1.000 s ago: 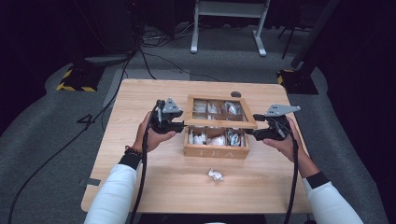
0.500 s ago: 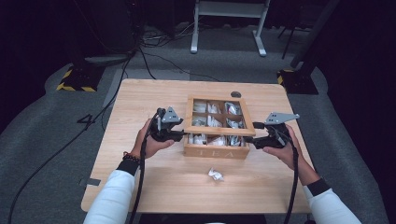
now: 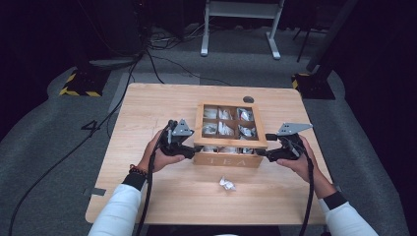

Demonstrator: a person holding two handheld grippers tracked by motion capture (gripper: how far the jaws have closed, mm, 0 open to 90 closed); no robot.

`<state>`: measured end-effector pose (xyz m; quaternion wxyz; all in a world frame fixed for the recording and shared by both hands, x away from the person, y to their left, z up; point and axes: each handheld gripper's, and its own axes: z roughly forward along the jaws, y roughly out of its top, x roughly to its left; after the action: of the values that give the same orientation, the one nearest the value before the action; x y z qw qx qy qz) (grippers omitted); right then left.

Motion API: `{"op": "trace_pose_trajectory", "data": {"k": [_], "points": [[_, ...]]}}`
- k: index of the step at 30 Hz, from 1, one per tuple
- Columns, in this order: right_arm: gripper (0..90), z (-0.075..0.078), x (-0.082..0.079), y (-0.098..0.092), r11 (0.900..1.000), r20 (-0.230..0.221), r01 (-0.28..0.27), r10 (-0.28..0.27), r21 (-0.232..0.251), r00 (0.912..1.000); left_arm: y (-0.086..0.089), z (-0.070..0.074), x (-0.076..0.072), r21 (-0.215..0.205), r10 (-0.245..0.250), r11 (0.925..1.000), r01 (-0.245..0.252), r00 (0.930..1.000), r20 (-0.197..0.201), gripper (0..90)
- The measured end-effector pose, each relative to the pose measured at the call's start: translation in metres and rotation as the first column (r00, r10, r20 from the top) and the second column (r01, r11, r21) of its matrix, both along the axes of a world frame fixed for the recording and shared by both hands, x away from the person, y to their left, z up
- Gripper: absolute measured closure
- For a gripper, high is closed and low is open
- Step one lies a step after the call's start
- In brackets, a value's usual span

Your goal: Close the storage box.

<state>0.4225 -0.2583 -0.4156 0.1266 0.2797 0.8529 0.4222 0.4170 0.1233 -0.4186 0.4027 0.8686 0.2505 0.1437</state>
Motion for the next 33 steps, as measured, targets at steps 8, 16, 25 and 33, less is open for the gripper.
{"op": "trace_pose_trajectory", "data": {"k": [8, 16, 25, 33], "points": [[27.0, -0.004, -0.002, -0.002, 1.0, -0.019, -0.007, 0.007, 0.001, 0.9998, 0.001, -0.004, -0.001, -0.002, -0.007, 1.0, 0.007, 0.9998, -0.018, 32.4], [30.9, -0.006, -0.007, -0.002, 1.0, -0.013, -0.012, 0.012, -0.017, 0.9998, 0.001, -0.009, -0.002, 0.007, -0.013, 0.9999, 0.013, 0.9995, -0.027, 32.5], [40.2, -0.004, -0.013, -0.012, 1.0, -0.005, -0.001, 0.001, 0.028, 1.0, -0.003, -0.019, -0.007, 0.068, -0.018, 0.9975, 0.021, 0.9989, -0.043, 34.3], [46.6, -0.007, -0.012, -0.011, 0.999, -0.007, -0.022, 0.022, 0.024, 0.9997, 0.001, -0.018, -0.01, 0.045, -0.015, 0.9988, 0.017, 0.9994, -0.031, 33.8]]}}
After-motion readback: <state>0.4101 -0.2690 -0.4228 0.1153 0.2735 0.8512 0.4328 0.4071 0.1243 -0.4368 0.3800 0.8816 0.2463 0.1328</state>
